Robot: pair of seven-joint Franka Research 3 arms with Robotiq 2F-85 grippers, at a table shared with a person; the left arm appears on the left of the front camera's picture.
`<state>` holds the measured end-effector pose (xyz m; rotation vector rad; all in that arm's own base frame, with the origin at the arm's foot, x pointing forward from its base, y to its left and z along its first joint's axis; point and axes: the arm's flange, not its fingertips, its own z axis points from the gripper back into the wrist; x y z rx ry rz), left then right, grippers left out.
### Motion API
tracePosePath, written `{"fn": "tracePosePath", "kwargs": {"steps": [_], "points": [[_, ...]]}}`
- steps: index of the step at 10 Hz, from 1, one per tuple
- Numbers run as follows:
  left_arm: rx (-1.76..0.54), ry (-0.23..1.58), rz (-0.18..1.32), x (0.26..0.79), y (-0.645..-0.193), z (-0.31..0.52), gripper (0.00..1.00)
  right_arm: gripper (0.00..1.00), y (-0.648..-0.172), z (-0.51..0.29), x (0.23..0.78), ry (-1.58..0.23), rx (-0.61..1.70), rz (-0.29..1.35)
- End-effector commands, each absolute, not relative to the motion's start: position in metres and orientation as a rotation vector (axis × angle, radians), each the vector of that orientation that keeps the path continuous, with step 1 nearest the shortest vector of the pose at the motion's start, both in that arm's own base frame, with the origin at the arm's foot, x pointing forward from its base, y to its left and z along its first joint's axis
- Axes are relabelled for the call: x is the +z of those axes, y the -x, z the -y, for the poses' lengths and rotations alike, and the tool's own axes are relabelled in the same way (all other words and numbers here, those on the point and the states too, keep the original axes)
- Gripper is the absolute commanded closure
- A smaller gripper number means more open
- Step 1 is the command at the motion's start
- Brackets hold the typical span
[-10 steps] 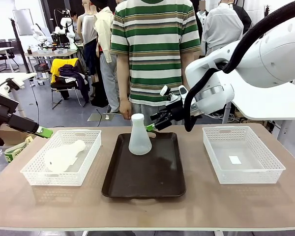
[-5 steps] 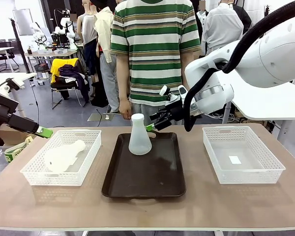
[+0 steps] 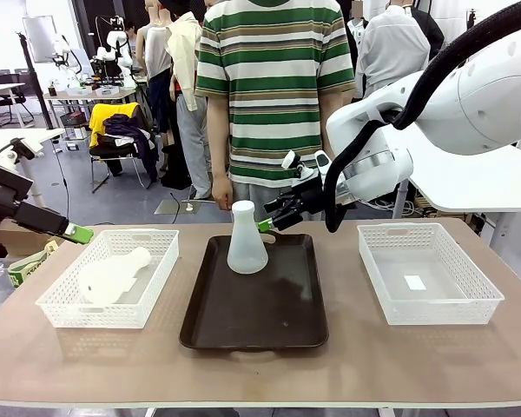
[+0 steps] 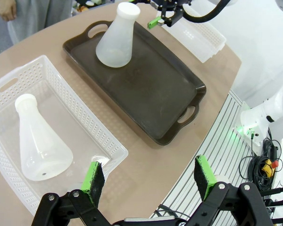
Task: Prepare the laboratory tools.
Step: Place the picked Big flask upright in the Handle tray as instructed by the person, then pick up the Big flask that the person points to.
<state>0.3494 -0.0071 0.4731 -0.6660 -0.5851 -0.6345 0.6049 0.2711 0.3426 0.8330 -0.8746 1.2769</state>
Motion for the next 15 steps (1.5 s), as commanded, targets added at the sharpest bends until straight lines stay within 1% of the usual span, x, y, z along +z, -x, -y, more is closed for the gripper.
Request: {"fn": "tracePosePath", "kwargs": {"steps": [1, 9, 11, 12, 13, 14, 15], "points": [[-0.649, 0.686, 0.603, 0.472, -0.351, 0.006, 0.00, 0.00, -0.605, -0.271, 0.342, -0.825, 1.293, 0.885], [-0.649, 0.686, 0.603, 0.472, -0.351, 0.006, 0.00, 0.00, -0.605, -0.271, 0.343, -0.833, 1.277, 0.875], [-0.649, 0.686, 0.603, 0.472, -0.351, 0.006, 0.00, 0.00, -0.581, -0.221, 0.382, -0.742, 1.281, 0.864], [-0.649, 0.686, 0.603, 0.472, -0.351, 0.006, 0.00, 0.00, -0.580, -0.208, 0.388, -0.750, 1.266, 0.879], [-0.649, 0.686, 0.603, 0.472, -0.351, 0.006, 0.00, 0.00, -0.579, -0.203, 0.387, -0.724, 1.280, 0.837], [-0.649, 0.686, 0.603, 0.472, -0.351, 0.006, 0.00, 0.00, -0.576, -0.180, 0.394, -0.677, 1.268, 0.802], [-0.649, 0.686, 0.603, 0.472, -0.351, 0.006, 0.00, 0.00, -0.566, -0.138, 0.408, -0.588, 1.179, 0.786]]}}
